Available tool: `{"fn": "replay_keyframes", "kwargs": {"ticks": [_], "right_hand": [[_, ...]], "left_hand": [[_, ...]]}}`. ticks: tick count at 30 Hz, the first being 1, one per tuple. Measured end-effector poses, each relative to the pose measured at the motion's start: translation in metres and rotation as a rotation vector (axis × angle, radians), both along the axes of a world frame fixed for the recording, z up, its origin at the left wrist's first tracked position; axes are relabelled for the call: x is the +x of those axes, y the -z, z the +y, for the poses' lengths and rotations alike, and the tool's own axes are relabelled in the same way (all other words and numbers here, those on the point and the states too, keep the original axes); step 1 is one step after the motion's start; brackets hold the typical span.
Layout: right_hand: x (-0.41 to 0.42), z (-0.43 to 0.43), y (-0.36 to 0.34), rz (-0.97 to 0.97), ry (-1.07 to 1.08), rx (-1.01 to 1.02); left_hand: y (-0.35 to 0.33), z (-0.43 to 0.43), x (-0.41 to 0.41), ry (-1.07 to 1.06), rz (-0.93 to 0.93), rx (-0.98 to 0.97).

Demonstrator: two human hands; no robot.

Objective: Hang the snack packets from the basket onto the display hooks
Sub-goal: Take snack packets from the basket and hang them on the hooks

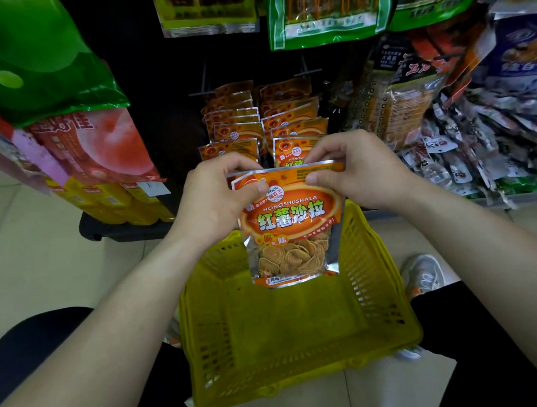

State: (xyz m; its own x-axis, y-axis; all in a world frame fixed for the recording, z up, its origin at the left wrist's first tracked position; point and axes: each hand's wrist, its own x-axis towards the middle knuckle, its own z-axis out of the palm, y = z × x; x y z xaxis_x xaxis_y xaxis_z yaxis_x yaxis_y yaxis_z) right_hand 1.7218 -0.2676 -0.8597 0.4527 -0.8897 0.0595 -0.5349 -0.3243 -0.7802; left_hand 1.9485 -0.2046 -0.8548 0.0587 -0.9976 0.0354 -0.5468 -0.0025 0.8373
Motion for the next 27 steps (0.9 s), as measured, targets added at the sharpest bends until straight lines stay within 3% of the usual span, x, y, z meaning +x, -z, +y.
{"fn": "replay_keyframes", "kwargs": {"ticks": [5, 16, 20, 27], "right_hand": [[-0.004, -0.002, 0.001, 0.008, 0.015, -0.001], [-0.006, 0.004, 0.004, 0.415, -0.141, -0.054], [0.004, 0.020, 0.018, 0.479, -0.213, -0.095], [0.008, 0.026, 0.029, 0.578, -0.132, -0.045]], "left_hand": [[0.002, -0.004, 0.001, 0.020, 0.083, 0.019], [0.017, -0.010, -0.010, 0.062, -0.088, 0.046], [0.031, -0.004, -0.022, 0.121, -0.097, 0.049], [0.046, -0.006, -0.011, 0.171, -0.099, 0.104]]}}
